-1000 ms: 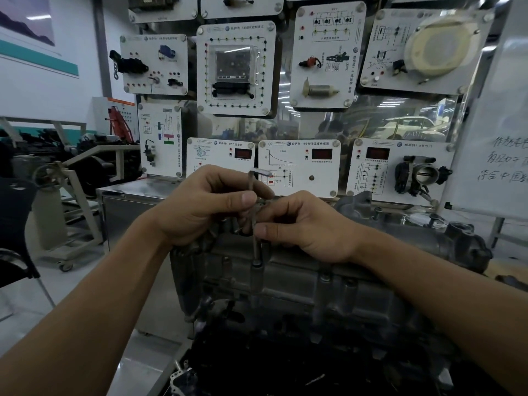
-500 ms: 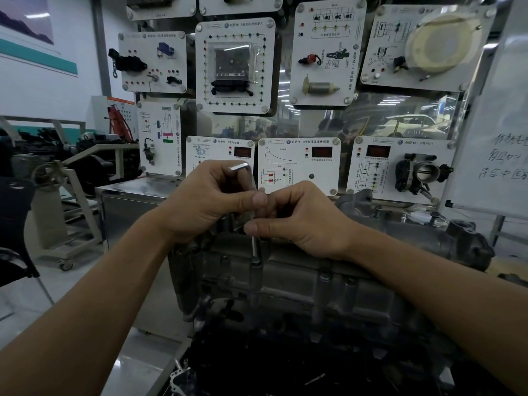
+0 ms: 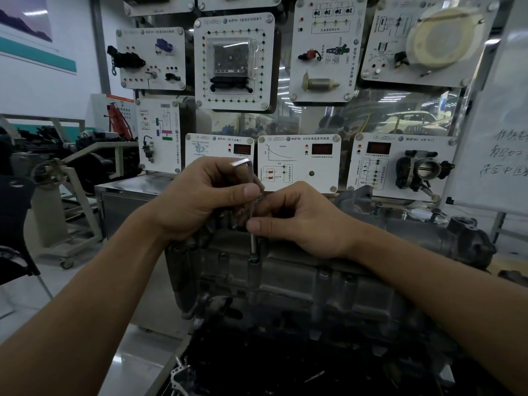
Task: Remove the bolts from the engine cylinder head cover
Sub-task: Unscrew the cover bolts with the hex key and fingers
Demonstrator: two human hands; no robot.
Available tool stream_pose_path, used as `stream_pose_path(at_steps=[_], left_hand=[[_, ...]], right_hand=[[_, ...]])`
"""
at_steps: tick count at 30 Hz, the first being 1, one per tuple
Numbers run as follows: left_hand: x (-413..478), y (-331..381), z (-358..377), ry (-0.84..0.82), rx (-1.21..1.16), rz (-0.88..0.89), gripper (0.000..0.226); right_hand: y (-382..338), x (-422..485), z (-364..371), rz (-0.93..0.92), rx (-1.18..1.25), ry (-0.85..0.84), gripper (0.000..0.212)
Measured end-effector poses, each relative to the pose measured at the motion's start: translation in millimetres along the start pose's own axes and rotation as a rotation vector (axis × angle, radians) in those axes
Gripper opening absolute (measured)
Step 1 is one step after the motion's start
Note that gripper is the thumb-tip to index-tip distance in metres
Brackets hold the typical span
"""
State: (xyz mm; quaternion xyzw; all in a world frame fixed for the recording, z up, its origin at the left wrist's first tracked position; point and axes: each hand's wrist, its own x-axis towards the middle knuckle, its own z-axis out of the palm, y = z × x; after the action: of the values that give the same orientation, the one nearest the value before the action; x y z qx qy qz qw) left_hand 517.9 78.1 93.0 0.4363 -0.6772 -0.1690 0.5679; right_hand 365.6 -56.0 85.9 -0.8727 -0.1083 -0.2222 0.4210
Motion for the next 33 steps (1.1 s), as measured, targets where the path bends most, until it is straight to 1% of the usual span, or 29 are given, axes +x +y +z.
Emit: stream_pose_path(at_steps=[2, 3, 4, 6, 9, 11, 14, 18, 20, 23, 27, 29, 31, 33], left_hand=[[0.4, -0.6, -0.6, 0.026, -0.001, -0.011, 0.050], [0.3, -0.4, -0.7, 0.036, 0.002, -0.018, 0.057], [0.2, -0.1, -0.3, 0.040, 0.004, -0.020, 0.058], [-0.2, -0.2, 0.2, 0.035, -0.001, -0.023, 0.051], [0.0, 0.5, 1.2, 0.036, -0.008, -0.026, 0.052], [0.0, 1.5, 2.2, 0.021, -0.004, -0.016, 0.047], [-1.4, 3.4, 2.9, -0.018, -0.047, -0.012, 0.037], [-3.6, 3.6, -0.7, -0.006, -0.108, -0.048, 0.033], [-4.1, 2.7, -0.2, -0.006, -0.081, -0.037, 0.030], [-3.2, 2.1, 0.9, 0.019, -0.075, -0.028, 0.031], [-2.0, 1.4, 0.1, 0.039, -0.053, -0.017, 0.039], [-2.3, 1.1, 0.8, 0.028, -0.031, -0.005, 0.040], [-2.4, 0.6, 1.1, 0.024, -0.014, -0.009, 0.036], [-2.3, 0.6, 0.7, 0.023, -0.005, -0.020, 0.035]], right_hand=[[-0.1, 0.7, 2.5, -0.007, -0.025, 0.031, 0.006], [0.0, 0.9, 3.2, -0.010, -0.032, 0.048, 0.007], [0.1, 1.2, 3.4, -0.014, -0.037, 0.066, 0.009], [-0.5, 1.3, 3.4, -0.026, -0.036, 0.081, 0.011], [-2.1, 0.9, 3.2, -0.042, -0.049, 0.058, 0.016], [-2.7, 0.4, 3.1, -0.038, -0.059, 0.033, 0.018], [-3.1, -0.2, 2.4, -0.027, -0.051, 0.032, 0.018], [-1.0, 0.7, 2.3, -0.001, -0.012, 0.027, 0.008], [0.9, 1.5, 1.9, 0.008, 0.010, 0.026, 0.013], [2.5, 1.3, 1.7, 0.006, 0.005, 0.051, 0.020], [2.5, 0.6, 2.4, 0.000, -0.011, 0.092, 0.023], [1.6, 0.7, 2.9, -0.014, -0.024, 0.107, 0.020], [0.5, 0.9, 3.2, -0.027, -0.028, 0.114, 0.013], [-0.5, 1.0, 3.3, -0.026, -0.035, 0.112, 0.010]])
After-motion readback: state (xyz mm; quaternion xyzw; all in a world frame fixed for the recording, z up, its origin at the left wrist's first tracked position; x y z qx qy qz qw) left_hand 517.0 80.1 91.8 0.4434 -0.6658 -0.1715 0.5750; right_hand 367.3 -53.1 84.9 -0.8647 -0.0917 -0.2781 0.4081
